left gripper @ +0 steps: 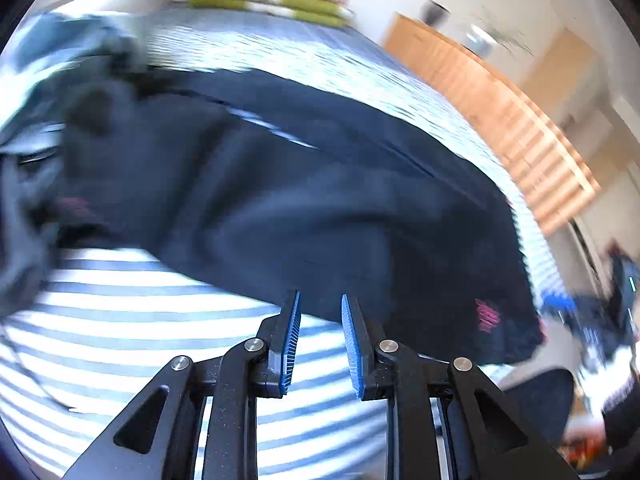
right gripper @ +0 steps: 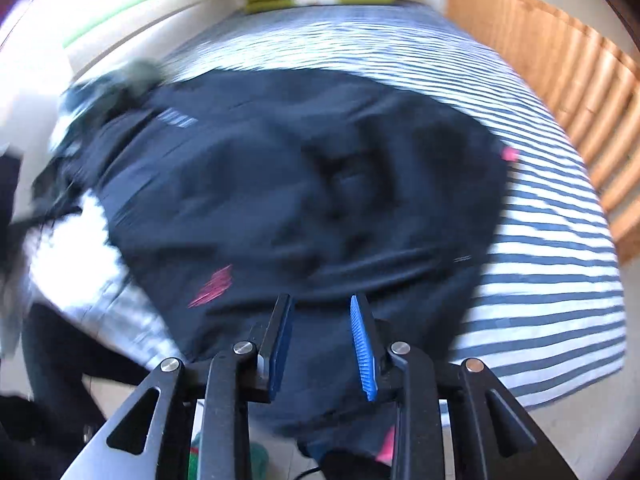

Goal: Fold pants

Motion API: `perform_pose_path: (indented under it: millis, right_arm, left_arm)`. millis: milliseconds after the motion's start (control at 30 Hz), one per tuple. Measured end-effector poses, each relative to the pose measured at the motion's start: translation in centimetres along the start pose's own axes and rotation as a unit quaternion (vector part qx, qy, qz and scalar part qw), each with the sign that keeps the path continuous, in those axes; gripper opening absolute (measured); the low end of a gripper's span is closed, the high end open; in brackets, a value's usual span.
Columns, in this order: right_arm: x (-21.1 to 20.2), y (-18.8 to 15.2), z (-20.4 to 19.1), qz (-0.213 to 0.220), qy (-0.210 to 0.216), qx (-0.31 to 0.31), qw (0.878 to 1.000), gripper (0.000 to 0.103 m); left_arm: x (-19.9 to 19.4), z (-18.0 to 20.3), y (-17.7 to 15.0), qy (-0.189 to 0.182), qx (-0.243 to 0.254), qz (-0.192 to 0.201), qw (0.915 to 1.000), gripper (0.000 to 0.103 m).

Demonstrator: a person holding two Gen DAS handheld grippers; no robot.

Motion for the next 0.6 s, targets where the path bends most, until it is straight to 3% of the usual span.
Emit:
perform_pose_path:
  millis: [67, 200, 367, 467, 600]
  right_arm:
    - [1.0, -0.1, -2.2, -0.011, 0.004, -0.029, 0.999, 0.028]
    - [1.9, 0.0, -7.2, -0.027, 0.016, -0.100, 0.994, 0.029]
    - [3.6, 0.3, -10.1, -0.043, 0.041, -0.123, 0.991, 0.031]
    - [4.9, -0.4, -11.2, -0.054, 0.023, -0.148, 0.987, 0.032]
    - [6.4, -1.7, -12.3, -0.064, -0.027, -0.194, 0.979, 0.033]
  left_arm:
    - [-0.8, -3.6, 0.5, 0.031, -0.042, 0.018, 0.9985, 0.033]
    - [-0.8, -9.4, 1.9, 0.042, -0.112, 0.021, 0.9926, 0.036]
    - [0.6, -12.3, 2.7, 0.031, -0.143, 0.000, 0.9893, 0.046]
    - [1.8, -12.7, 3.2, 0.029, -0.133, -0.009, 0.9907, 0.046]
    - [2.9, -13.3, 3.9, 0.022, -0.155, -0.008, 0.9877, 0.046]
Point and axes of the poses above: each gripper's, at about its wrist camera, not at the fingertips, and x roughly the way its jaws point, z to its right, y to its top, the point moved 1 cm from there along x, roughly the way its jaws point, and after that the axes turned 1 degree about -x, right-handed, at the moved point
